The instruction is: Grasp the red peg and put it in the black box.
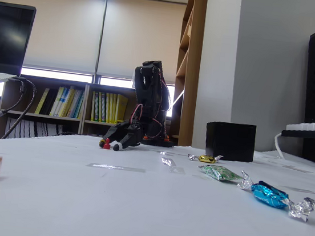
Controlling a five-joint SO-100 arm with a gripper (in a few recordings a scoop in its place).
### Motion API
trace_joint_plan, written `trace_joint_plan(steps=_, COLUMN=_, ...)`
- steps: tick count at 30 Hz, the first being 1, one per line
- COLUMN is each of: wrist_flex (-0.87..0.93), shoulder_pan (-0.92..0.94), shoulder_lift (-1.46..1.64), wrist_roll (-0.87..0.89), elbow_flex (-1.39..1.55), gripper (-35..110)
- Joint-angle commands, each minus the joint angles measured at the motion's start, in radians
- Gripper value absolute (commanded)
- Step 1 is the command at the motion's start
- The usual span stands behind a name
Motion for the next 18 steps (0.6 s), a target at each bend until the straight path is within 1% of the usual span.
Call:
trace_joint_plan(steps=1, wrist_flex=-0.014, shoulder_pan=0.014, shoulder_lift=0.005, wrist_roll=-0.012, elbow_flex=0.012, gripper=11)
trace_joint_plan(steps=9, wrist_flex=-0.014, shoulder_pan=0.014, shoulder_lift=0.005, wrist_roll=-0.014, elbow_flex=0.011, gripper=7)
trace_joint_plan(steps=13, wrist_flex=-0.014, shoulder_pan=0.011, shoulder_lift=0.005, wrist_roll=-0.018, elbow_flex=0.009, gripper=0)
trace_joint_plan(steps=18, wrist_flex=-0.014, shoulder_pan=0.012, shoulder_lift=0.005, wrist_roll=-0.020, elbow_flex=0.009, gripper=0)
